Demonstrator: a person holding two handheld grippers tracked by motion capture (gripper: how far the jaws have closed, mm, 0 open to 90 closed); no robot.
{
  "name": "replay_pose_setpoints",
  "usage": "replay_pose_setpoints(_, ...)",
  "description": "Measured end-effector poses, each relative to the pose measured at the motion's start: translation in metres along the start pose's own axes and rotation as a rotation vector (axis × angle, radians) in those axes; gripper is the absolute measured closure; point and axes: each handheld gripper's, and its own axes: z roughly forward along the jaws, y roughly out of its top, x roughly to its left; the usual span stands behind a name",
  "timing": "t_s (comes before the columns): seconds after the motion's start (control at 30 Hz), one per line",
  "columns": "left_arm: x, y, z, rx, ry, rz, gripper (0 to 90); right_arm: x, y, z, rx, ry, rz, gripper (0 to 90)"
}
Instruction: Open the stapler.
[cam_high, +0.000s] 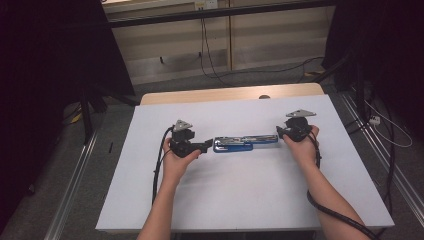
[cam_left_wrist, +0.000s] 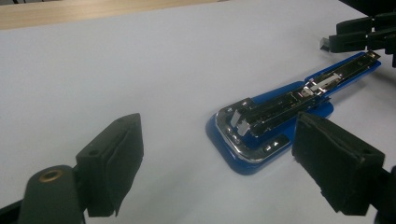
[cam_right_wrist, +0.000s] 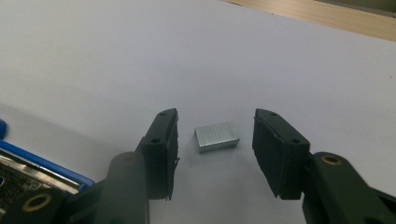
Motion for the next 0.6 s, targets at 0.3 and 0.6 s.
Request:
replay_pose_setpoints(0.3,0.000,0.000,0.000,0.000,-0.002,0.000,16.8,-0.001,0.000,0.005,0.014,-0.014,0.016,49.2)
replay_pose_setpoints(0.6,0.001,-0.001,-0.001,0.000,-0.001,-0.001,16.8,0.002,0.005,0.013,0.039,-0.052,0.009,46.7)
